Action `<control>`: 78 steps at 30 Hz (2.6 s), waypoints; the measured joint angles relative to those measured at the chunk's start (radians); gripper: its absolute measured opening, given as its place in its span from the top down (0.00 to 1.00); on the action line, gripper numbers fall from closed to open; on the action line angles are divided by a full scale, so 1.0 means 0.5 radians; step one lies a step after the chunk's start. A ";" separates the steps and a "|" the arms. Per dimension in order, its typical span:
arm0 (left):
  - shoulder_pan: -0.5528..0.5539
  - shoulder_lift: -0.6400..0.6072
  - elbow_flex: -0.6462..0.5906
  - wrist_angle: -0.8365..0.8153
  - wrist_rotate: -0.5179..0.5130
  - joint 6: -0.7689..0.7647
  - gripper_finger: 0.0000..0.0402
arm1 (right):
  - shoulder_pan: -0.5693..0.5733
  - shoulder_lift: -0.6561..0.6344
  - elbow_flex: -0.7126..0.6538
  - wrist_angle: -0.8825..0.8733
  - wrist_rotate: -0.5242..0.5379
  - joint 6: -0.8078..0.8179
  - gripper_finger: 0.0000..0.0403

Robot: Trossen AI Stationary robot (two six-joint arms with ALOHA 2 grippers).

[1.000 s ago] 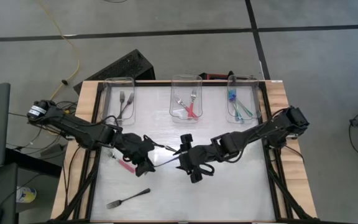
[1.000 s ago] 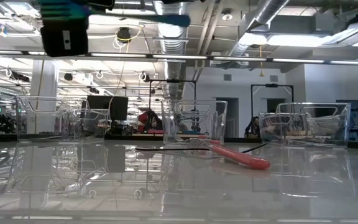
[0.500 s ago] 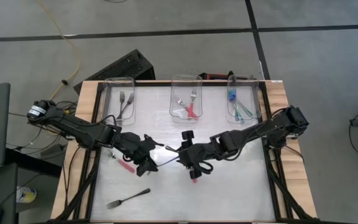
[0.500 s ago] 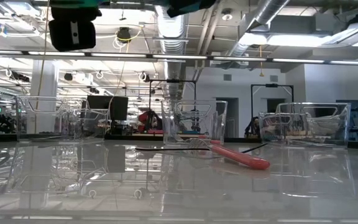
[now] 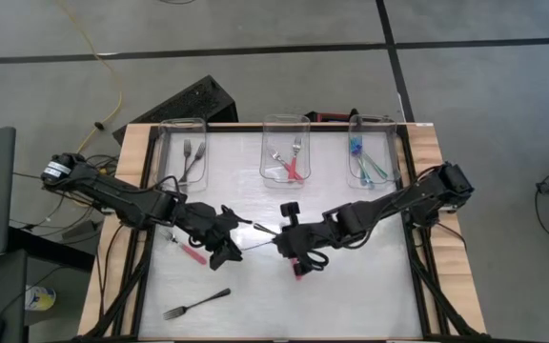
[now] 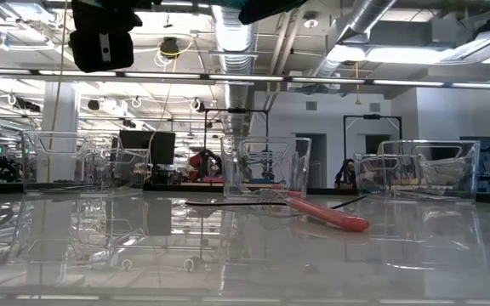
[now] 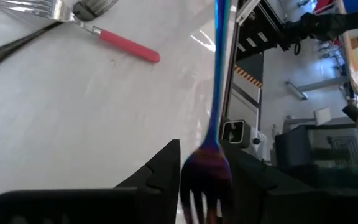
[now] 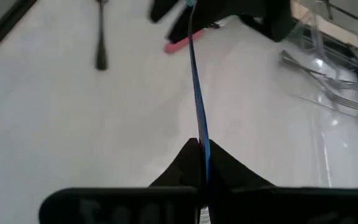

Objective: Sort silverware by color (type)
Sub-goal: Put the iridescent fork into the right transparent bin, then put the left pink fork into the middle transparent bin

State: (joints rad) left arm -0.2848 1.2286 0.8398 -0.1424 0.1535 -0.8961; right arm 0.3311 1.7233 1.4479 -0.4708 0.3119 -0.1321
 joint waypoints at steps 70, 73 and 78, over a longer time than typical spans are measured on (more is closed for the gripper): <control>-0.200 -0.720 -0.215 -0.065 -0.852 0.504 0.57 | -1.720 -1.314 -0.965 -1.225 0.065 1.849 0.69; -0.203 -0.720 -0.215 -0.071 -0.836 0.545 0.57 | -1.624 -1.316 -0.964 -1.043 -0.112 1.765 0.68; -0.202 -0.719 -0.214 -0.237 -0.768 0.547 0.57 | -1.338 -1.309 -0.964 -0.661 -0.265 1.715 0.69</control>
State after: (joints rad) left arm -0.3859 0.8691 0.7326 -0.2608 -0.2307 -0.6225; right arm -0.3382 1.0687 0.9661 -0.8013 0.1796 0.7253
